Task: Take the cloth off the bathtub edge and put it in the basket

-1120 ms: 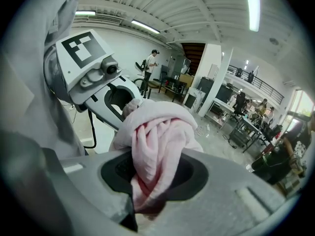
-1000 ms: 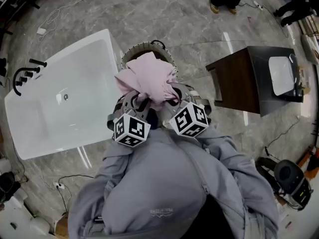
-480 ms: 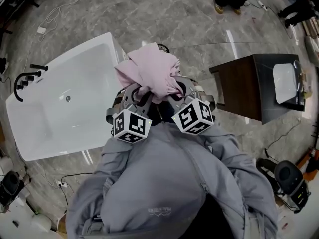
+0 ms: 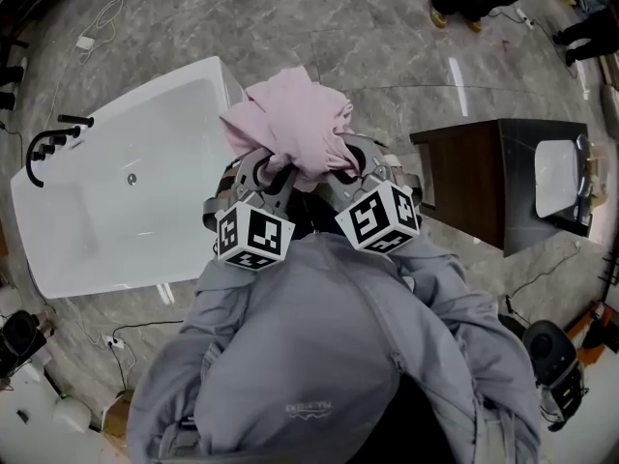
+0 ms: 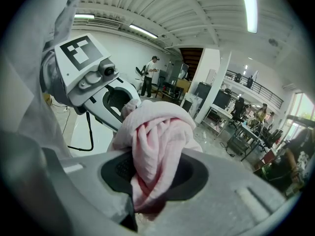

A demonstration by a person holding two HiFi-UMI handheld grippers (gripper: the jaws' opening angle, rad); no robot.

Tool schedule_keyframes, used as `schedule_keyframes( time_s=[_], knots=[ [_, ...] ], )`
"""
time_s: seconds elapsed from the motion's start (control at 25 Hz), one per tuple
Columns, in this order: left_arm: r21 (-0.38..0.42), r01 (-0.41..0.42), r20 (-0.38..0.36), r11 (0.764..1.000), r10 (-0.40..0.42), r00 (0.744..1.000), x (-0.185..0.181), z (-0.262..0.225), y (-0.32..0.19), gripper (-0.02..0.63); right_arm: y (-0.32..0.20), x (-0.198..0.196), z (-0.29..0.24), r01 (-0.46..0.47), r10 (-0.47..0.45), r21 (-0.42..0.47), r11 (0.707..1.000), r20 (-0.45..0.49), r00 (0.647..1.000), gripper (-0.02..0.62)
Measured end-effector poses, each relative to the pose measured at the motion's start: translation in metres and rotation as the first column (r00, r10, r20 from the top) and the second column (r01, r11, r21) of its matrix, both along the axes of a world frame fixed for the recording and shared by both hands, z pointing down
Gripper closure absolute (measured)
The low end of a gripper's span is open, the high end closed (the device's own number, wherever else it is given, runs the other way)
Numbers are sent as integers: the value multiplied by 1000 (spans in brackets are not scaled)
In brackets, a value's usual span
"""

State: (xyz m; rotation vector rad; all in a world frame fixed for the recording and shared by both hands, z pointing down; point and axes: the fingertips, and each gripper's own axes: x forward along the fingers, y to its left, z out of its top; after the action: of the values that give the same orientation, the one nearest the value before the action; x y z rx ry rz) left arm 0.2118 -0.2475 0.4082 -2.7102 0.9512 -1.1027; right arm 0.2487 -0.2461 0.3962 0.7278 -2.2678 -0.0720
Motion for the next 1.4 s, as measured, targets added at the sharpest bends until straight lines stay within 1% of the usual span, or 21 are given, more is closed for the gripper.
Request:
schedule_keyframes(
  time_s=[0.4,1.04,1.2,1.32,1.4],
  knots=[
    [43,-2,1,999,2,1000,12,-14,-51,502,-51,12,-14,-24,23,40,999,6,1000,477],
    [97,-63,3,993,63,998,37,-27,-102,502,-98,37,-27,-108,108,79,991,0,994,477],
    [69,-66,11,995,65,998,41,-15,-104,502,-100,41,-16,-112,112,54,992,-7,994,477],
    [25,-59,26,998,59,998,40,8,-97,502,-95,40,7,-102,102,14,995,-15,995,477],
    [-19,-52,35,998,52,998,39,25,-92,502,-90,39,24,-93,93,-21,995,-22,995,477]
  ],
)
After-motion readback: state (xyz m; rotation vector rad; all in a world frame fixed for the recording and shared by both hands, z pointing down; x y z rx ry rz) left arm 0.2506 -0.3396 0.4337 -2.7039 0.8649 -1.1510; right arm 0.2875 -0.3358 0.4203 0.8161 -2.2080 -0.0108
